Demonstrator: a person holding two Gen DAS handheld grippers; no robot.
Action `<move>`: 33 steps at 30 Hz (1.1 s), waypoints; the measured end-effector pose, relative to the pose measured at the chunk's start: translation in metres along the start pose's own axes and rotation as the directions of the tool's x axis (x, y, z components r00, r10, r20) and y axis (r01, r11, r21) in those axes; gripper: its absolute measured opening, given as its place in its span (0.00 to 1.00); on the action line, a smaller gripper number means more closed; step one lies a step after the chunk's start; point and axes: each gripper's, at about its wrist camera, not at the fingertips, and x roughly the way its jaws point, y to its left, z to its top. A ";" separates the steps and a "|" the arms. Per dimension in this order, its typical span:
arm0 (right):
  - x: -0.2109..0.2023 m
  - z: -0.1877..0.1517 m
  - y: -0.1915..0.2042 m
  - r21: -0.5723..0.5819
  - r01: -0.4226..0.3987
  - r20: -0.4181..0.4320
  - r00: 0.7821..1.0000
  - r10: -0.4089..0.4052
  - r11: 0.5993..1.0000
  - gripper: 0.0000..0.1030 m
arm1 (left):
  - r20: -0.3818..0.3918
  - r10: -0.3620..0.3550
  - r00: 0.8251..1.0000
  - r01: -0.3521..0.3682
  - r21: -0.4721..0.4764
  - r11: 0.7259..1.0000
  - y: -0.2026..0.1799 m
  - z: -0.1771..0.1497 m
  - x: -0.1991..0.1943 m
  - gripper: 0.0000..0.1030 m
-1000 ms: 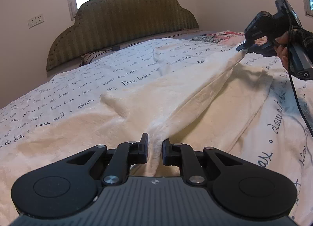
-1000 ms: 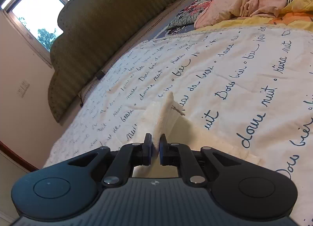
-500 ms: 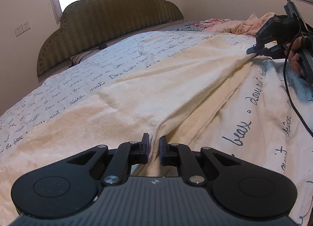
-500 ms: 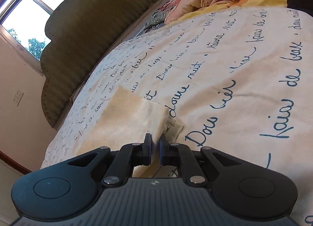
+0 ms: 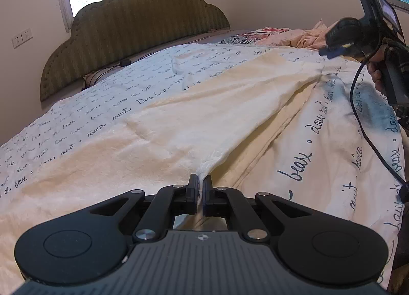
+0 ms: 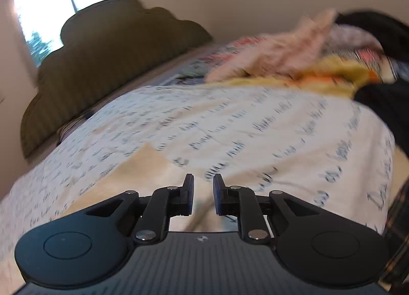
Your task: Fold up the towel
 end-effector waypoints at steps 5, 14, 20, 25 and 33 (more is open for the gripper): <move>-0.002 -0.029 0.104 -0.388 -0.335 -0.244 0.936 0.255 0.859 0.18 | -0.003 0.008 1.000 -0.008 0.029 1.000 -0.003 0.000 0.000 0.02; -0.013 -0.078 0.135 -0.579 -0.462 -0.449 0.868 0.210 0.672 0.18 | -0.035 -0.105 0.994 0.103 -0.040 0.994 0.014 0.005 -0.017 0.17; -0.020 -0.057 0.133 -0.493 -0.459 -0.386 0.877 0.288 0.739 0.19 | -0.002 -0.061 0.998 0.059 -0.218 0.974 0.035 0.038 -0.002 0.40; 0.000 -0.069 0.125 -0.479 -0.445 -0.427 0.871 0.242 0.757 0.18 | -0.093 0.092 0.991 -0.102 -0.103 0.990 0.021 0.041 0.039 0.41; -0.016 -0.039 0.054 -0.261 -0.337 -0.293 0.921 0.258 0.905 0.26 | -0.058 0.085 0.995 -0.085 0.003 0.996 0.004 0.018 0.027 0.43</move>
